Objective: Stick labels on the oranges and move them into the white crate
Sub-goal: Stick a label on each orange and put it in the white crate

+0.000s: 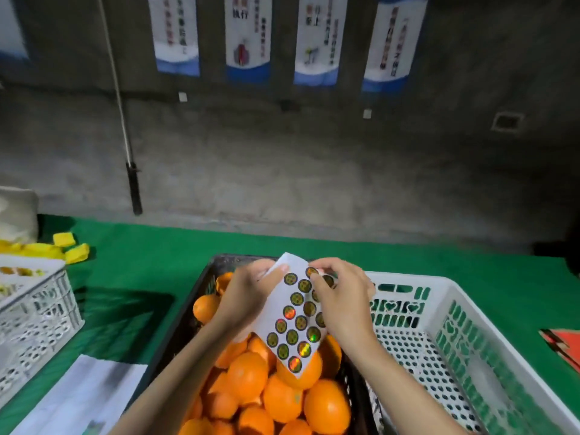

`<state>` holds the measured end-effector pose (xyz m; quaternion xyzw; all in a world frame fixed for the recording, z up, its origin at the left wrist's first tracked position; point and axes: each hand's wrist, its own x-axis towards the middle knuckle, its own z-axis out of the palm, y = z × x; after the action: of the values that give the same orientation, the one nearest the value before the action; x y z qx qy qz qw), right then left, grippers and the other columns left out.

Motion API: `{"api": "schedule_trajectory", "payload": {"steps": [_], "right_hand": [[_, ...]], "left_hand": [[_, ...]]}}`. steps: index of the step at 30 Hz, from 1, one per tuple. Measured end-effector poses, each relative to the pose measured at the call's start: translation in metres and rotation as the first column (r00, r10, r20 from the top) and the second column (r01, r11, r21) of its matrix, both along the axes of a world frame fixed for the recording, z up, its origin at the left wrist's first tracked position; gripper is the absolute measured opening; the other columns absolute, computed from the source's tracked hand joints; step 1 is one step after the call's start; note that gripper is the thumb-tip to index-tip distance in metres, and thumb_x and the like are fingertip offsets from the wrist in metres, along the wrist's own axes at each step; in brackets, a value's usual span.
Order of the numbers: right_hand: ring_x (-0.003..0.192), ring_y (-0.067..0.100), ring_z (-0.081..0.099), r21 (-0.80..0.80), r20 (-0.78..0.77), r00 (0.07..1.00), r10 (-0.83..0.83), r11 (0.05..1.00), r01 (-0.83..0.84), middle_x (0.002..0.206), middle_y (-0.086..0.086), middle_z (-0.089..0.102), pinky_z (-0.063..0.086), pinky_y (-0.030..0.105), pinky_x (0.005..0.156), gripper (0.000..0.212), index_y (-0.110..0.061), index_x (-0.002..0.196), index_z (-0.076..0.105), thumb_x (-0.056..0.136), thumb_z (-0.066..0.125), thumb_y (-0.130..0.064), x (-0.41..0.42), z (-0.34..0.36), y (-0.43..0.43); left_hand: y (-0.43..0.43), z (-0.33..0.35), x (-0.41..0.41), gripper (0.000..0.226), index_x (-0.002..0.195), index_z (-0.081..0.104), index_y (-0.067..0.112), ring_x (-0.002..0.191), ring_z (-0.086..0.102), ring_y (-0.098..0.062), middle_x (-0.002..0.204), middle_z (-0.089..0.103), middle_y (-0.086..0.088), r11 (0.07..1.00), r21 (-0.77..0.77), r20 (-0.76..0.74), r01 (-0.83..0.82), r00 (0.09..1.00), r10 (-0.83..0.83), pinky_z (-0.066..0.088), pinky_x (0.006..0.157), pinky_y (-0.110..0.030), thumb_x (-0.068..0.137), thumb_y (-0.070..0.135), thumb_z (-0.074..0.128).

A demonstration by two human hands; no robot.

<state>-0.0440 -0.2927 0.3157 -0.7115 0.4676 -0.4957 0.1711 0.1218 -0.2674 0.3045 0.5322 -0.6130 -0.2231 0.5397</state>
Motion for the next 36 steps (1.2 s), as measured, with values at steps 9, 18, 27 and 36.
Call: {"api": "schedule_trajectory", "payload": {"steps": [9,18,27,36], "right_hand": [[0.129,0.02,0.047,-0.317,-0.424,0.904,-0.061,0.945,-0.084,0.107,-0.02,0.066,0.014,0.053,0.114,0.021,-0.034,0.101,0.074,0.094,0.054,-0.035,0.012,-0.046,-0.051],[0.127,-0.013,0.04,0.114,-0.099,0.937,0.336,0.939,-0.324,0.113,-0.039,0.06,0.018,0.044,0.118,0.025,-0.049,0.097,0.069,0.078,0.061,-0.063,0.014,-0.075,-0.076],[0.125,0.008,0.049,0.177,-0.069,0.953,0.294,0.944,-0.278,0.112,-0.036,0.059,0.032,0.046,0.11,0.027,-0.058,0.096,0.062,0.08,0.077,-0.042,0.007,-0.088,-0.064],[0.108,-0.009,0.05,-0.042,-0.164,0.969,0.184,0.98,-0.193,0.107,-0.032,0.061,0.024,0.034,0.11,0.03,-0.033,0.103,0.077,0.075,0.08,-0.044,0.008,-0.1,-0.063]], "left_hand": [[-0.047,-0.059,0.0,0.05,0.069,0.05,0.01,0.06,0.044,-0.009,0.062,0.048,-0.009,0.999,0.033,-0.171,-0.027,0.985,0.032,0.036,0.055,-0.031,0.096,0.052,0.052],[-0.055,-0.082,0.02,0.05,0.096,0.069,0.003,0.087,0.067,-0.03,0.095,0.07,-0.021,0.953,0.232,-0.498,0.196,0.866,-0.057,0.051,0.078,-0.041,0.088,0.052,0.064],[-0.058,-0.085,0.028,0.022,0.113,0.07,0.015,0.09,0.073,-0.034,0.103,0.074,-0.015,0.894,0.311,-0.491,0.323,0.86,-0.14,0.058,0.068,-0.03,0.098,0.016,0.053],[-0.044,-0.076,0.017,0.027,0.126,0.06,0.008,0.095,0.072,-0.036,0.107,0.073,-0.016,0.91,0.326,-0.41,0.257,0.906,-0.109,0.058,0.084,-0.051,0.101,0.015,0.05]]}}
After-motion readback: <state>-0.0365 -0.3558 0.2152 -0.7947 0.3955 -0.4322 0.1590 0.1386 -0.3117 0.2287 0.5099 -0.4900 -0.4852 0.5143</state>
